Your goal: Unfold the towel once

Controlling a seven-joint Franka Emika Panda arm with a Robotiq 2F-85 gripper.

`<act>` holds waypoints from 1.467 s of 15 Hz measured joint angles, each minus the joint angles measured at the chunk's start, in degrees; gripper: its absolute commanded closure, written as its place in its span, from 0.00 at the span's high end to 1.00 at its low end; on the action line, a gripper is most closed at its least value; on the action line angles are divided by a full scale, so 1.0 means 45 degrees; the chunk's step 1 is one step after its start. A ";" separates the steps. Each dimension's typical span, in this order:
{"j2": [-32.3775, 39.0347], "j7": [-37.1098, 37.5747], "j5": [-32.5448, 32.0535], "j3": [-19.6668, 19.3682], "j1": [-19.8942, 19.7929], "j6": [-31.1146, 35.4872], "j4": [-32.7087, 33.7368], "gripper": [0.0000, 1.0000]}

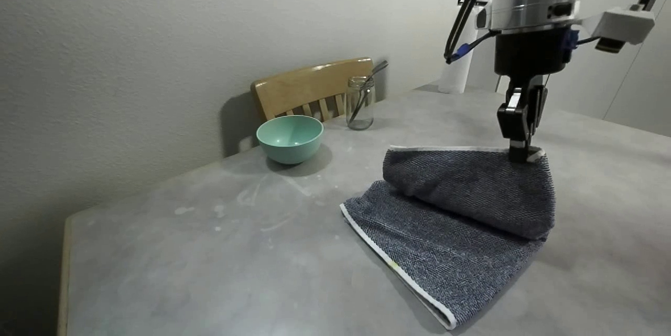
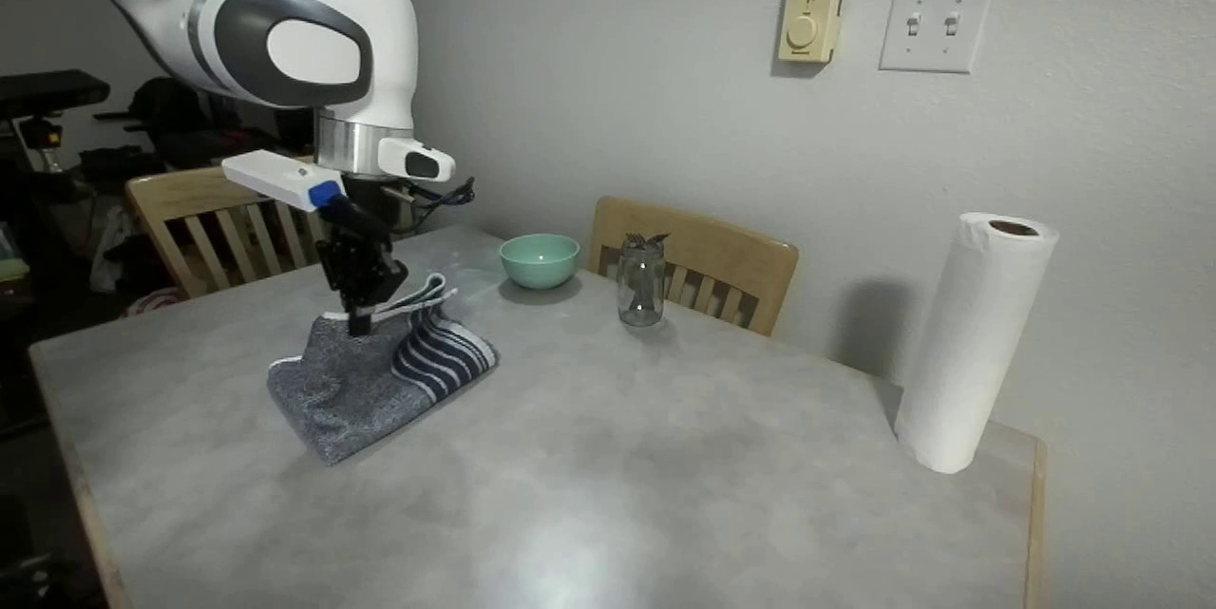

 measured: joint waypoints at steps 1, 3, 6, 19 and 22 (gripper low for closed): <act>-0.0078 0.0689 -0.0273 -0.0117 0.0047 0.0062 -0.0046 0.01; -0.0212 0.2130 -0.0693 -0.0316 0.0121 0.0288 -0.0161 0.01; -0.0291 0.4353 -0.0974 -0.0599 0.0195 0.0797 -0.0439 0.01; -0.0484 1.1292 -0.1233 -0.1956 0.0180 0.3971 -0.2335 0.01; -0.0484 1.2187 -0.1337 -0.2052 0.0181 0.4260 -0.2556 0.01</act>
